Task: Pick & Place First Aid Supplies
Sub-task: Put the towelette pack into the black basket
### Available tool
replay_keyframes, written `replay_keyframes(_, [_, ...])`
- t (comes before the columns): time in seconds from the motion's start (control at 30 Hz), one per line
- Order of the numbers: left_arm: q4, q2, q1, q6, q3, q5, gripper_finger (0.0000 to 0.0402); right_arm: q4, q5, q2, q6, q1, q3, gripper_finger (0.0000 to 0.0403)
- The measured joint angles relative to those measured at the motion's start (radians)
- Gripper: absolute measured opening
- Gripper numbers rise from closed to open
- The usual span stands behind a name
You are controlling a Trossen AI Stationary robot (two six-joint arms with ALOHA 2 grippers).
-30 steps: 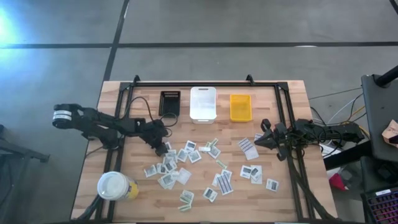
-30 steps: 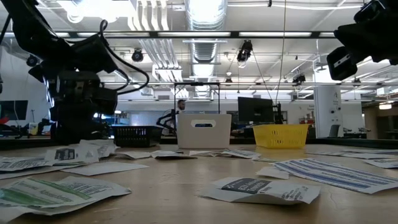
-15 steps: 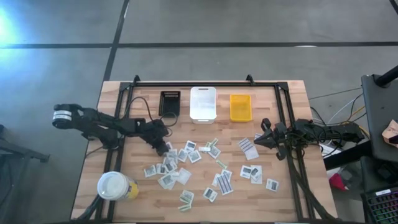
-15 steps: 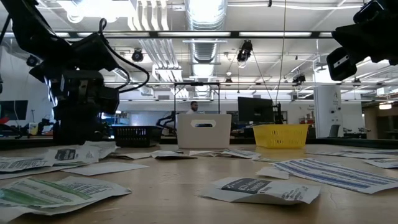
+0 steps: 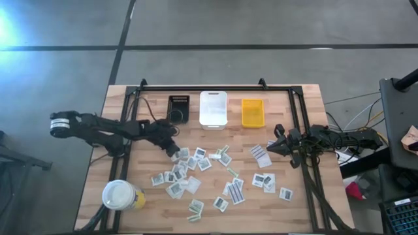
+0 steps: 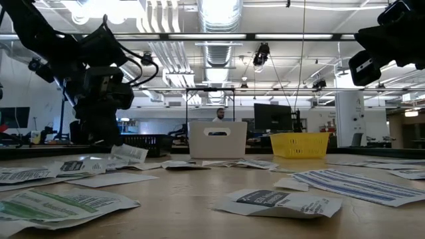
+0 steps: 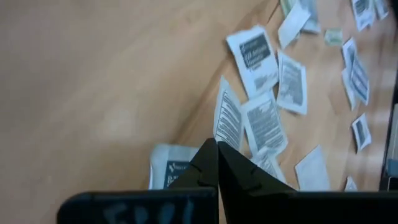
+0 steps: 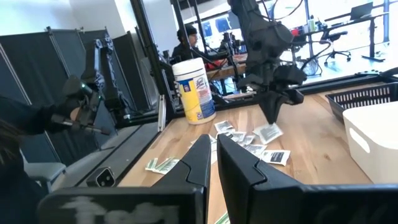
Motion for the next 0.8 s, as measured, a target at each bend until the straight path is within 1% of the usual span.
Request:
replay_keyframes(0.27, [-0.014, -0.082, 0.059, 0.050, 0.001, -0.010, 0.0000, 0.000, 0.000, 0.000, 0.000, 0.000, 0.000, 0.0027])
replay_keyframes(0.5, [-0.097, -0.160, 0.125, 0.144, 0.056, -0.021, 0.0000, 0.000, 0.000, 0.000, 0.003, 0.000, 0.000, 0.0027])
replay_keyframes(0.67, [-0.204, -0.206, 0.188, 0.229, 0.124, -0.030, 0.0000, 0.000, -0.001, 0.000, 0.003, 0.000, 0.000, 0.0027])
replay_keyframes(0.8, [-0.307, -0.229, 0.249, 0.304, 0.188, -0.097, 0.0000, 0.001, -0.001, 0.000, 0.003, 0.000, 0.000, 0.0027])
